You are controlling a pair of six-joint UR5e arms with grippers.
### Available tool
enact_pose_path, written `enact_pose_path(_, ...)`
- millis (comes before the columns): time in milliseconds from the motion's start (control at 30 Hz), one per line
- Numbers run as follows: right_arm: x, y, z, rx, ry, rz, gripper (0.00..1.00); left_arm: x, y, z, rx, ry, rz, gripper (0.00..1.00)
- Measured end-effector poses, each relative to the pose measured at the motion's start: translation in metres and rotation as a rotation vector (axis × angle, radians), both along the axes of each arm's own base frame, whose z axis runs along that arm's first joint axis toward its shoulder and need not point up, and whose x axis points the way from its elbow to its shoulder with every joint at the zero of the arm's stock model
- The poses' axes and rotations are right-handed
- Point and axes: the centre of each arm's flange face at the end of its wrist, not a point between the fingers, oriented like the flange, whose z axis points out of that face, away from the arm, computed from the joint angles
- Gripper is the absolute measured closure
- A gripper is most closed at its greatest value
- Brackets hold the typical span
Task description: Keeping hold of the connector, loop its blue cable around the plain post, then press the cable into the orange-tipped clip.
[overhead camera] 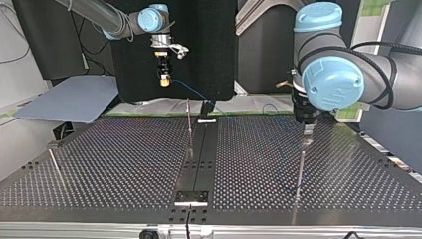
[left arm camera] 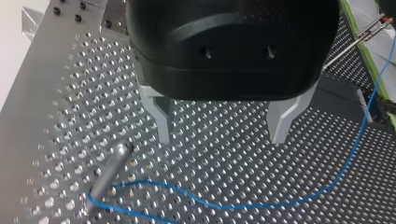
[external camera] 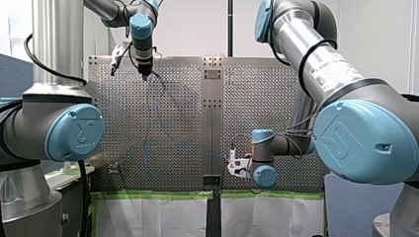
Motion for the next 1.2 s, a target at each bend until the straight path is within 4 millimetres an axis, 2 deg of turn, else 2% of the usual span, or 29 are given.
enact_pose_path(167, 0.000, 0.000, 0.000, 0.001, 0.001, 0.000, 1.00, -0.010, 0.006, 0.005, 0.009, 0.020, 0.045, 0.02)
enact_pose_path(500, 0.000, 0.000, 0.000, 0.001, 0.000, 0.000, 1.00, -0.015, 0.014, 0.009, 0.041, 0.015, 0.116, 0.02)
enact_pose_path(1200, 0.000, 0.000, 0.000, 0.002, 0.002, 0.002, 1.00, -0.017, 0.011, 0.011, 0.045, 0.008, 0.105, 0.02)
